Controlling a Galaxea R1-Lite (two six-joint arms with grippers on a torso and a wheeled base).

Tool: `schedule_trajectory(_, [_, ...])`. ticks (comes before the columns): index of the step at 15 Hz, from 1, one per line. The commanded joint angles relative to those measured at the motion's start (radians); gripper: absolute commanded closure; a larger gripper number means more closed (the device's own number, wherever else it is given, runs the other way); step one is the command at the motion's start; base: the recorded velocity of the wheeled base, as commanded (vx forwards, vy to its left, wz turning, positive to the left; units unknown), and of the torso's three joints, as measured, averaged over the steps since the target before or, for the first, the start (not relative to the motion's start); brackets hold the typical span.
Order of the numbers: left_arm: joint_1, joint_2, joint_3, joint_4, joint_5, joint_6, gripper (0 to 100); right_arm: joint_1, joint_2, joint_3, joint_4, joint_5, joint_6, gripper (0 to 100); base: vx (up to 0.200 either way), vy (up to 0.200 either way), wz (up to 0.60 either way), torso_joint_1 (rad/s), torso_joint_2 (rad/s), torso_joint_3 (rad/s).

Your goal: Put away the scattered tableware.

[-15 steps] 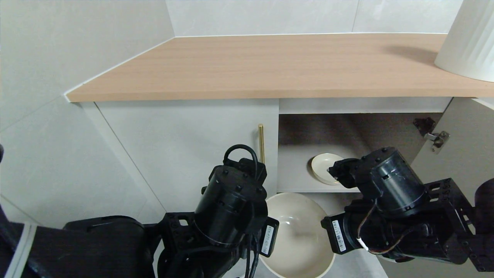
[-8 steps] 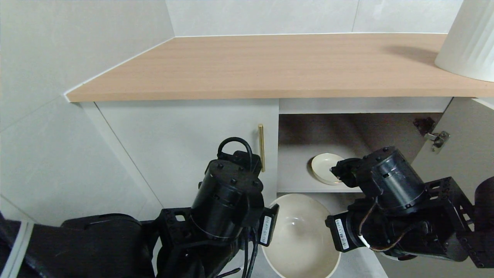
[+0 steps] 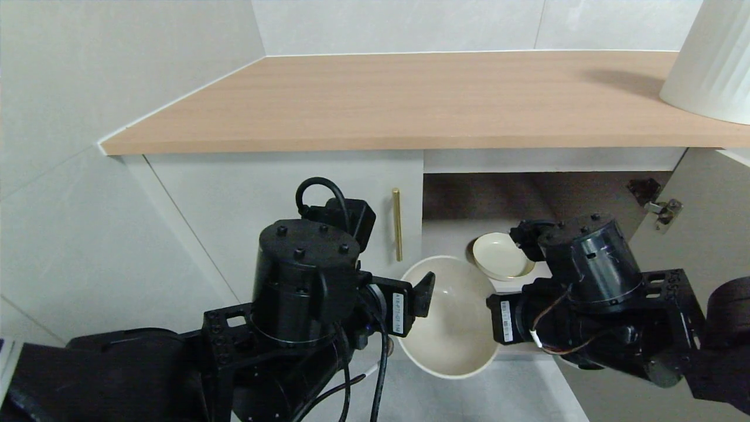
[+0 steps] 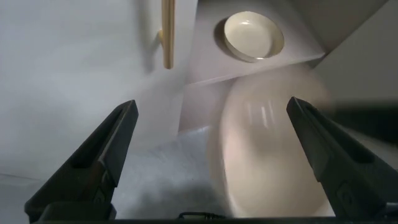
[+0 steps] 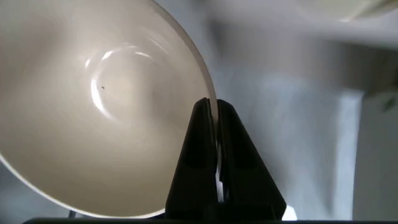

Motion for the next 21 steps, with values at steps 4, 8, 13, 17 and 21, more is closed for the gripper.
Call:
schedule_trajectory(4, [0.003, -0.004, 0.001, 0.001, -0.002, 0.000, 0, -0.144, 0.165, 0.062, -0.281, -0.135, -0.013, 100, 0.000, 0.000, 0.00, 0.000, 0.00, 0.000])
schedule_trajectory(8, [0.005, -0.001, -0.002, 0.001, -0.001, 0.000, 0, -0.280, 0.231, -0.036, -0.279, -0.133, 0.018, 100, 0.000, 0.000, 0.00, 0.000, 0.00, 0.000])
schedule_trajectory(13, [0.016, -0.003, -0.004, 0.001, -0.002, 0.000, 0, -0.362, 0.318, -0.111, -0.278, -0.139, 0.072, 100, 0.000, 0.000, 0.00, 0.000, 0.00, 0.000])
schedule_trajectory(17, [0.019, 0.000, -0.005, 0.001, -0.002, 0.000, 0, -0.409, 0.354, -0.167, -0.276, -0.169, 0.098, 100, 0.000, 0.000, 0.00, 0.000, 0.00, 0.000])
schedule_trajectory(21, [0.022, -0.001, -0.007, 0.001, -0.002, 0.000, 0, -0.458, 0.429, -0.225, -0.278, -0.169, 0.105, 100, 0.000, 0.000, 0.00, 0.000, 0.00, 0.000])
